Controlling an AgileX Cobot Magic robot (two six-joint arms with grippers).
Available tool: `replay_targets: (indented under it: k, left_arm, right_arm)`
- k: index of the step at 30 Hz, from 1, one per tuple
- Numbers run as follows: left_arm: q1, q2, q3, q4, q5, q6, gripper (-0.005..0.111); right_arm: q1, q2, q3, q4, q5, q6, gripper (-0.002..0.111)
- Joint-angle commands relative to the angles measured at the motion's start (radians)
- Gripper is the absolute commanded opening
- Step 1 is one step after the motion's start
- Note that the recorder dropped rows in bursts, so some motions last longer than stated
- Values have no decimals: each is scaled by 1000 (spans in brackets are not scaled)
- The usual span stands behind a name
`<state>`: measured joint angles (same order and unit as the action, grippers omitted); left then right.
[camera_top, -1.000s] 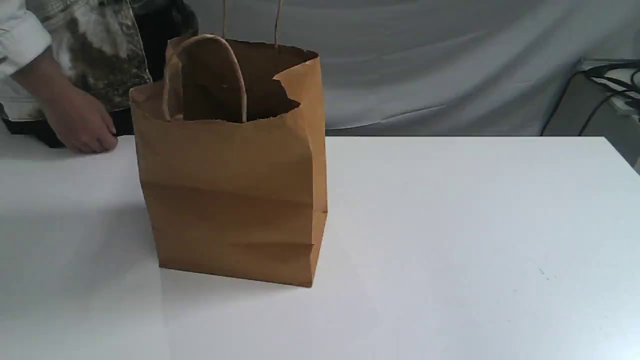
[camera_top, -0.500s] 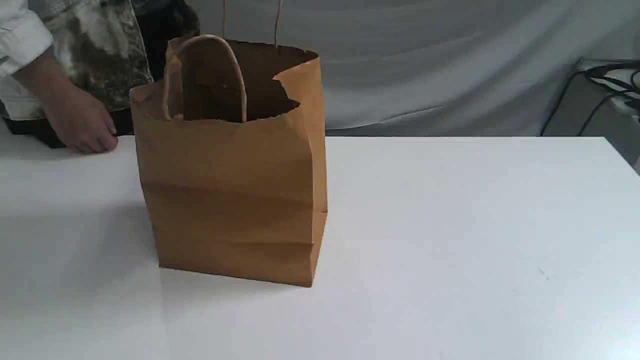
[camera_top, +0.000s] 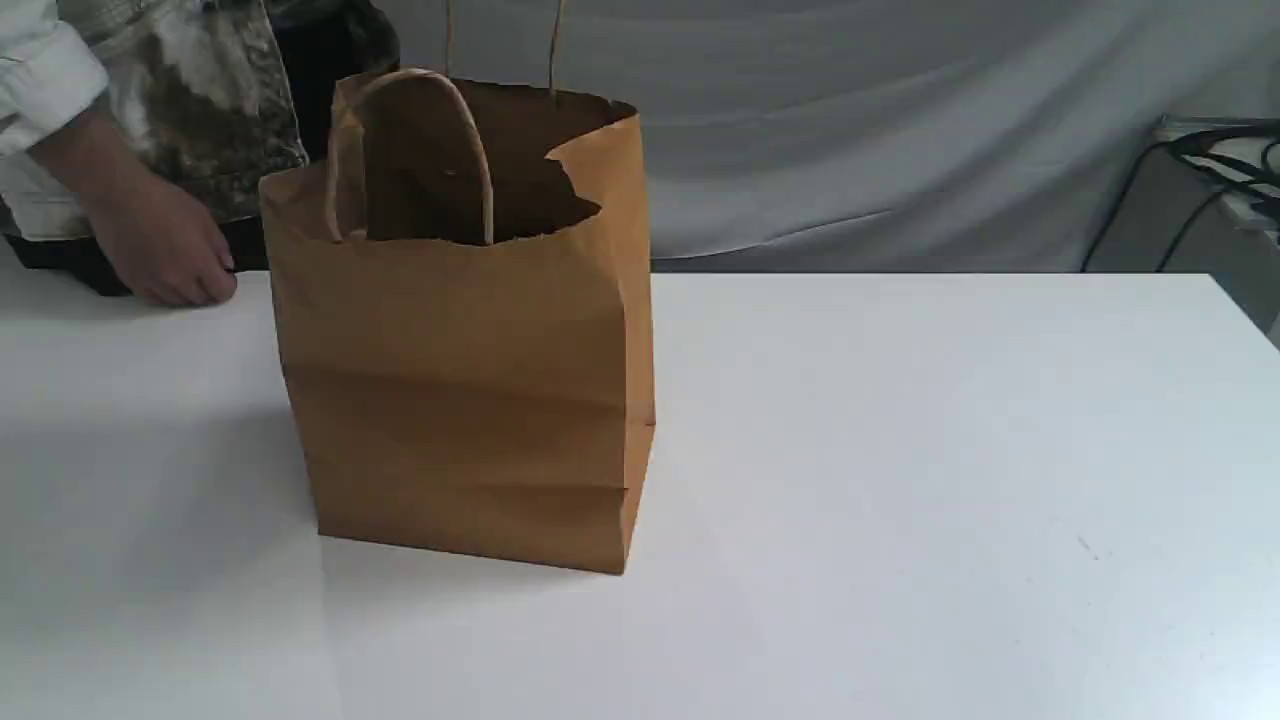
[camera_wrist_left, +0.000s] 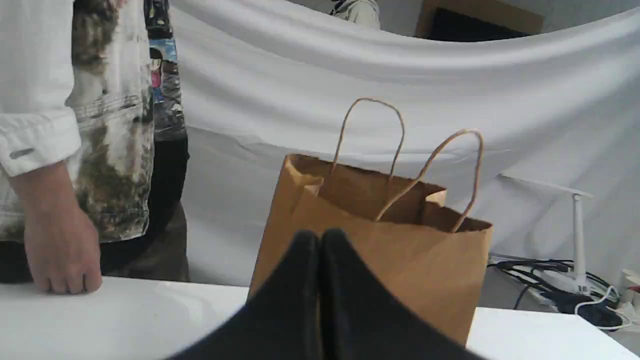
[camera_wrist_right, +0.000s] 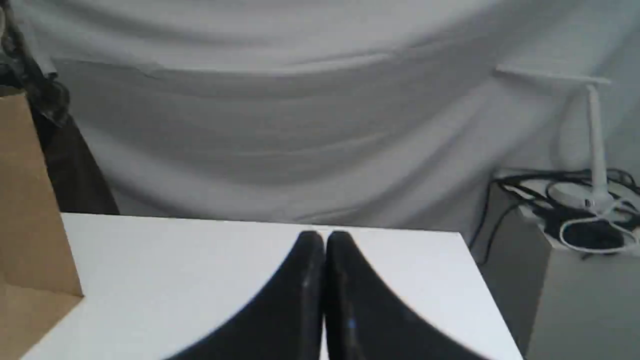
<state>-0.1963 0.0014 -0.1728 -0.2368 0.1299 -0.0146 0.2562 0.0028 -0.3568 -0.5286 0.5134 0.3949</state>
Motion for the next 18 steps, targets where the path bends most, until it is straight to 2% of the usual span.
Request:
replay_targets:
  k: [1,6,13,18]
  left_arm:
    - [-2,-1,93,-17,-124,-10,0]
    - [-2,-1,133,-17,-148,-10,0]
    - [-2,-1,135,-15,-90,-8,0]
    - [-2,-1,135,-15,-36,-11,0]
  right_arm:
    - [4,-3,80,-25,-131,11,0]
    - [4,-3,95,-23,-172,25,0]
    - [4,-3,93,5,-207,224,0]
    - [4,-3,93,22,-216,241,0]
